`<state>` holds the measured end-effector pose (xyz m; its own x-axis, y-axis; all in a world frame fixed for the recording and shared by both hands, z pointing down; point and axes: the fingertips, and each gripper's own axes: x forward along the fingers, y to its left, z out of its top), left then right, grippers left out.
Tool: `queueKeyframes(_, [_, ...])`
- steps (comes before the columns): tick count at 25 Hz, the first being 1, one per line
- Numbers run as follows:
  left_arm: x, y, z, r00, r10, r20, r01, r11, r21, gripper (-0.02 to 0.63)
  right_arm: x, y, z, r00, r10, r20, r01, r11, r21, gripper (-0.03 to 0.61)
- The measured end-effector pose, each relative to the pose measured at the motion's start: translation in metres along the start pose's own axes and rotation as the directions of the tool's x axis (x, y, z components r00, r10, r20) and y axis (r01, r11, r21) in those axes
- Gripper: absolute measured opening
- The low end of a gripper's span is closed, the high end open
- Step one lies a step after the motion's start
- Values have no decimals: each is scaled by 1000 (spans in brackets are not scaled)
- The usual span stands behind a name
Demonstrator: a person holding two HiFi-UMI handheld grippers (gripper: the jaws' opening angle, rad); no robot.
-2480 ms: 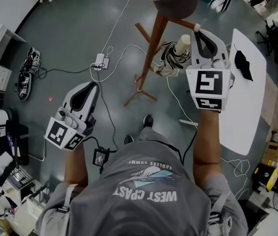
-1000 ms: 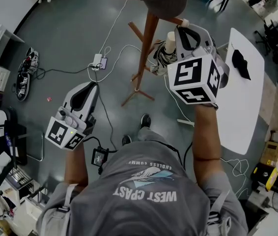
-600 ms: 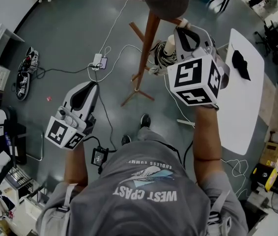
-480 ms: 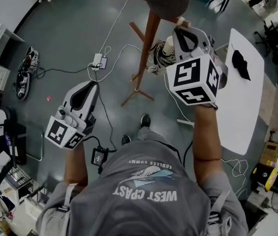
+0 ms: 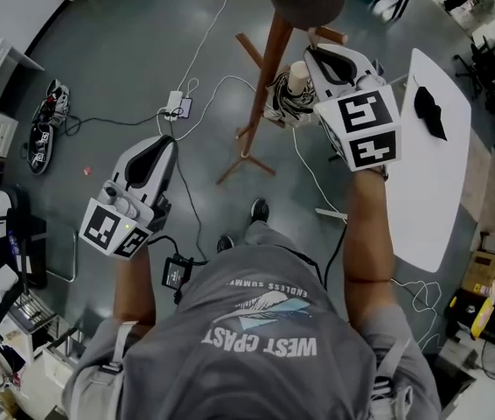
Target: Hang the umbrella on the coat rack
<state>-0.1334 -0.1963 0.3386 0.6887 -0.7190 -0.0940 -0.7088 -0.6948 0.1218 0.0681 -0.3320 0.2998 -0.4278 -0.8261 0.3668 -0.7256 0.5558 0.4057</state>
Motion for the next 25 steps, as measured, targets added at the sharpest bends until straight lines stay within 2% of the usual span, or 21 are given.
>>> queueKeyframes(3, [-4,2,2,1000,3,2,-3,1000,5,37,2,-2,-2,999,6,42,-8,998,69,34])
queueKeyframes(10, [-19,6,12,1000,21,7,-21,999,30,37,-5,-4,-8,997,-13,78,2,990,141,51])
queueKeyframes(18, [-29,10,31,999,36,8,-36,995,90,37,-49,-11,-8,991,-45,123,19,978,210,49])
queueKeyframes(21, [-32,11,33,999,43,-5,-42,994,105,37,-71,-2,1,981,-24,195,-28,965,262,48])
queueKeyframes(25, [-37,15,30,999,47,-4,-46,992,116,37,-101,31,30,940,63,335,-173,935,310,42])
